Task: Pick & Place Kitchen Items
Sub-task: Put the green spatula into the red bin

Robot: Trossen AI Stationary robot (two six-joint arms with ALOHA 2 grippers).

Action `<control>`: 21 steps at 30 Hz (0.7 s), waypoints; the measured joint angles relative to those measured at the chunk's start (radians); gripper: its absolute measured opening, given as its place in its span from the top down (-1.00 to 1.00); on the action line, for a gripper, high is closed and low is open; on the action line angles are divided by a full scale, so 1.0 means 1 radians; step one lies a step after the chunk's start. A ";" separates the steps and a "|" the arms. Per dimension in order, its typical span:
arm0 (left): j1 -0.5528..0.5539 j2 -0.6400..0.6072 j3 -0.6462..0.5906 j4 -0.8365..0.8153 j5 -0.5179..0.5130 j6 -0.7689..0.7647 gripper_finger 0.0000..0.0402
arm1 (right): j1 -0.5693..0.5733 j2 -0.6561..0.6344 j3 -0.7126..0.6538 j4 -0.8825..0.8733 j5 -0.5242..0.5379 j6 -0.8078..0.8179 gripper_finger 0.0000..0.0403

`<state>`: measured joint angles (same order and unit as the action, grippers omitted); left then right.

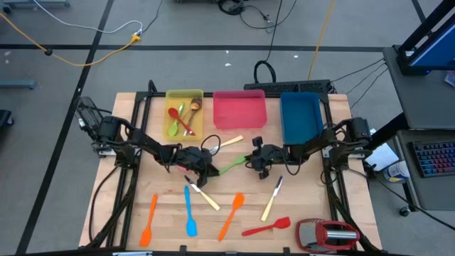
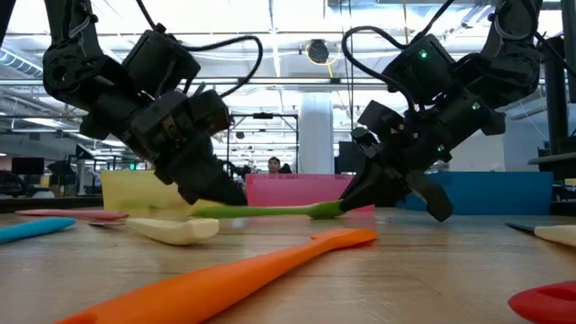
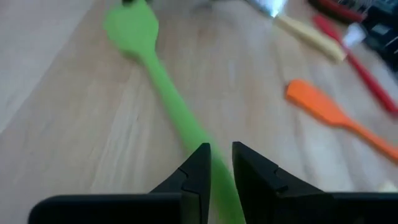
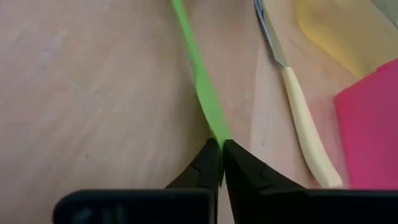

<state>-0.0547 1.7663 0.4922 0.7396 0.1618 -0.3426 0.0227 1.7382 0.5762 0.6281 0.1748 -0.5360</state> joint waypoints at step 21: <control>-0.038 -0.275 0.001 0.009 -0.297 0.212 0.67 | 0.156 -0.318 0.000 -0.233 0.439 -0.015 0.97</control>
<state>-0.0924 1.4917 0.4934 0.7489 -0.1348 -0.1302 0.1784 1.4206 0.5766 0.3950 0.6139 -0.5508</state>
